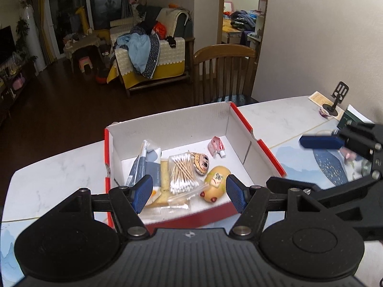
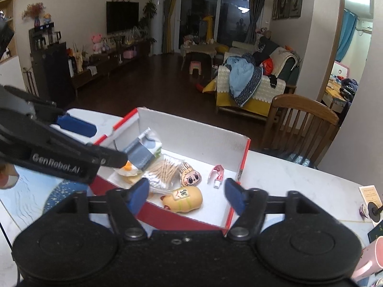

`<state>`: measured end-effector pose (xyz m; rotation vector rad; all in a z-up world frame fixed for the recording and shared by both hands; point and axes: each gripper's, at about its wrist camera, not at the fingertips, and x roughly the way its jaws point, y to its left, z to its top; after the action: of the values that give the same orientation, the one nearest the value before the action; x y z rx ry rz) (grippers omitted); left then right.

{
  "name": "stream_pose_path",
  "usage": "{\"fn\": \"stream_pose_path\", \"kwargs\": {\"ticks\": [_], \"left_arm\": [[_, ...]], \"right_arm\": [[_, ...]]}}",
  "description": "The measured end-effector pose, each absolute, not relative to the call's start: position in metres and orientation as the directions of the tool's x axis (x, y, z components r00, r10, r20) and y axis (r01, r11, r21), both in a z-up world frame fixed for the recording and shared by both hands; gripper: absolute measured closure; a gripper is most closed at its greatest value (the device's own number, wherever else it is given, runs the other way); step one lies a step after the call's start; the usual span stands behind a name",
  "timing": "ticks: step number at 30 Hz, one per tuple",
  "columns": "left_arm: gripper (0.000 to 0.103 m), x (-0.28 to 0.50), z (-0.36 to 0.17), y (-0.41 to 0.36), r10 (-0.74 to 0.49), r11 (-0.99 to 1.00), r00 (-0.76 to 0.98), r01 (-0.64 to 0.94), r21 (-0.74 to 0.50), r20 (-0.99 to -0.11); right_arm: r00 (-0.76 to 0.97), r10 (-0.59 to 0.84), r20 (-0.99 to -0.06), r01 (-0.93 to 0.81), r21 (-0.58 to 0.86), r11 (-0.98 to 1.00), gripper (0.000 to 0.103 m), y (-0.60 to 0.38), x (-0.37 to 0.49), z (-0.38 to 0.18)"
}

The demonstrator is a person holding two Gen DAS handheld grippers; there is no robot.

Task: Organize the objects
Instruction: 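Withdraw both grippers from the box back toward the remaining items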

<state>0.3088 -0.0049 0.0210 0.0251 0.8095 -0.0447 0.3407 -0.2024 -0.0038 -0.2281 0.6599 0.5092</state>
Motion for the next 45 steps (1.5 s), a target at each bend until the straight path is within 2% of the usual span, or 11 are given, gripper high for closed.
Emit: {"fn": "stream_pose_path", "kwargs": {"ticks": [5, 9, 17, 25, 33, 45], "left_arm": [[0.031, 0.28, 0.028, -0.006, -0.031, 0.999, 0.704, 0.048, 0.004, -0.709], [0.031, 0.259, 0.034, -0.005, -0.035, 0.999, 0.715, 0.042, -0.007, -0.698], [0.024, 0.221, 0.042, -0.004, -0.021, 1.0, 0.739, 0.022, -0.007, -0.674], [0.02, 0.182, 0.047, -0.002, -0.031, 0.999, 0.761, 0.009, -0.037, -0.648], [0.004, 0.151, 0.047, -0.001, -0.025, 0.996, 0.78, -0.03, -0.079, -0.625], [0.0, 0.127, -0.008, 0.0, -0.063, 0.983, 0.728, -0.071, -0.166, -0.682]], "right_arm": [[0.674, 0.401, -0.621, -0.536, -0.037, 0.843, 0.023, -0.205, 0.321, 0.005], [0.669, 0.43, -0.607, -0.549, -0.013, 0.836, 0.018, -0.207, 0.308, 0.012], [0.659, 0.472, -0.585, -0.563, 0.032, 0.826, 0.001, -0.213, 0.28, 0.022], [0.656, 0.497, -0.568, -0.563, 0.069, 0.823, 0.001, -0.223, 0.251, 0.024], [0.66, 0.498, -0.562, -0.54, 0.107, 0.835, 0.0, -0.239, 0.231, 0.023], [0.648, 0.427, -0.631, -0.482, 0.095, 0.871, 0.0, -0.25, 0.223, -0.02]]}}
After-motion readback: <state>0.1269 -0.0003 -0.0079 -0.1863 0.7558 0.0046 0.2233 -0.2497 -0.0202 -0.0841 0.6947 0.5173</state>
